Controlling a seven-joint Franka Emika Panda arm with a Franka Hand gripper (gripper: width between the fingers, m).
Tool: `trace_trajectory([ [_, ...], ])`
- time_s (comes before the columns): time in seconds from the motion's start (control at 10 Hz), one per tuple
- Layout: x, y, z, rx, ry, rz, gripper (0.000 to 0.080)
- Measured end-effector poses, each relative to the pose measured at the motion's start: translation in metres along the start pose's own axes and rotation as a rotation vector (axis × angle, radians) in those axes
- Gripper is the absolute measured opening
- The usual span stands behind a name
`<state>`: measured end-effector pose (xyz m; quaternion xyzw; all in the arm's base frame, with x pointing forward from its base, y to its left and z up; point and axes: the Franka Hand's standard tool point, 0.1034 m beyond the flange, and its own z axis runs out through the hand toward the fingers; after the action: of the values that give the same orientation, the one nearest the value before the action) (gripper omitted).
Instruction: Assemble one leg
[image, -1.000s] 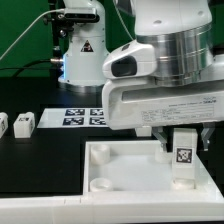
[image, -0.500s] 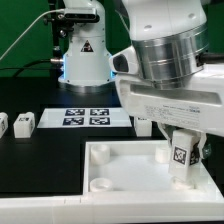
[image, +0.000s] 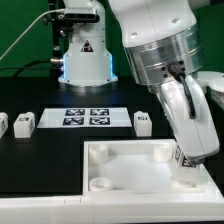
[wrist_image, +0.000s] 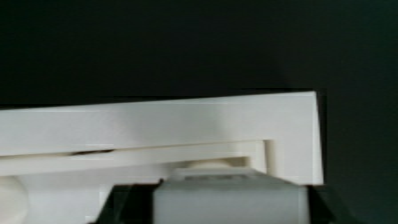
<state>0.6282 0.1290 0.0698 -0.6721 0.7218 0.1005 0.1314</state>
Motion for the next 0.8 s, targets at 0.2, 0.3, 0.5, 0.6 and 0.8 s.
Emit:
trace_trajectory([
  [0.2,0.000,0.000,0.000,0.000,0.000,-0.060,0.0515],
  [0.3,0.000,0.000,0.000,-0.001,0.000,-0.127,0.0607],
  [0.5,0.001,0.007,-0.001,-0.072,0.025,-0.563,0.0647],
  [0.6,-0.006,0.012,-0.004,-0.162,0.065,-0.822,0.0647],
  [0.8,-0.006,0.009,-0.003,-0.154,0.051,-1.065,0.0649],
])
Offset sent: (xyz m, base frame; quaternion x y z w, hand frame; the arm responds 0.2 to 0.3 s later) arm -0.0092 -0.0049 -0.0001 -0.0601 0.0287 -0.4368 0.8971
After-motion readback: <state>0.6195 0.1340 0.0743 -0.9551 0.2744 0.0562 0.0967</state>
